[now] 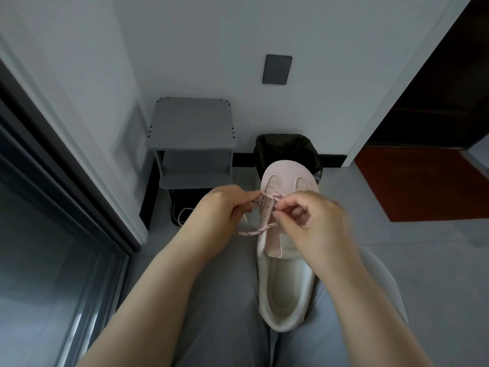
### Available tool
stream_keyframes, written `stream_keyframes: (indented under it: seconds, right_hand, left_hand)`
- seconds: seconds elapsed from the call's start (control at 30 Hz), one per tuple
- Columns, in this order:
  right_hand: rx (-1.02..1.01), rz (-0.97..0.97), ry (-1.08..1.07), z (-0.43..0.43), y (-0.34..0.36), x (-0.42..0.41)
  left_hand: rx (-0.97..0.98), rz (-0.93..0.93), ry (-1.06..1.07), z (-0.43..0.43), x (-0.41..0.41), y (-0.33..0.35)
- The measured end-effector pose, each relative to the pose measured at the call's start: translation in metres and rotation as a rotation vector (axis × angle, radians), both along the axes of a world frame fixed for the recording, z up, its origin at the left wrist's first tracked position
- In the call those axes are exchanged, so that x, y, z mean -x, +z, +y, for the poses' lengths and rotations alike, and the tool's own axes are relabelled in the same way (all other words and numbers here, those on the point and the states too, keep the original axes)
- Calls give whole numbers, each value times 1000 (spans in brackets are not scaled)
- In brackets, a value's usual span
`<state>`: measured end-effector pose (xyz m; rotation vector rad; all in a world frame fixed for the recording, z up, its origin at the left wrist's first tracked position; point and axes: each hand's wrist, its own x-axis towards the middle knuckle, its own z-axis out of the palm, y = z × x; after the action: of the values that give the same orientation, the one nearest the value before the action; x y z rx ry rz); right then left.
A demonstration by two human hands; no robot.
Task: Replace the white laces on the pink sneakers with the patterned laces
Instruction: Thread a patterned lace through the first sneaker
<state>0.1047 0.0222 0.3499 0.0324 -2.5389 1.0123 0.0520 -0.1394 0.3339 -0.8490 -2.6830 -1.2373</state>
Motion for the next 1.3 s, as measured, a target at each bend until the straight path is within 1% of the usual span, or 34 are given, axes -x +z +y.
stream_keyframes:
  seconds: [0.1, 0.2, 0.23, 0.3, 0.43, 0.67, 0.83, 0.9, 1.13, 1.2, 1.3]
  right_hand:
    - [-66, 12, -38, -1, -1, -3]
    - [-100, 8, -64, -3, -1, -5]
    - [-96, 5, -68, -4, -1, -5]
    - [-63, -11, -68, -6, -1, -4]
    - [-31, 11, -70, -9, -3, -3]
    - [58, 0, -63, -9, -6, -2]
    - [103, -27, -58, -8, -9, 0]
    - [102, -40, -56, -8, -10, 2]
    - [24, -62, -80, -12, -11, 6]
    - [68, -65, -93, -8, -8, 2]
    - [157, -61, -92, 4, -3, -5]
  left_hand:
    - [47, 53, -4, 1, -4, -3]
    - [-29, -36, 36, 5, -8, -1]
    - [-55, -52, 41, 5, -8, 0]
    - [-85, -15, 47, 5, -8, 0]
    - [-83, 40, 72, 3, -5, -3]
    - [-107, 44, 73, 5, -4, -4]
    - [-160, -9, 88, 9, 1, -9]
    - [-182, -17, 95, 11, 4, -11]
    - [-135, 9, 100, 14, -3, -12]
    - [-125, 18, 98, 13, -7, -13]
    - [-144, -38, 130, 12, -13, -8]
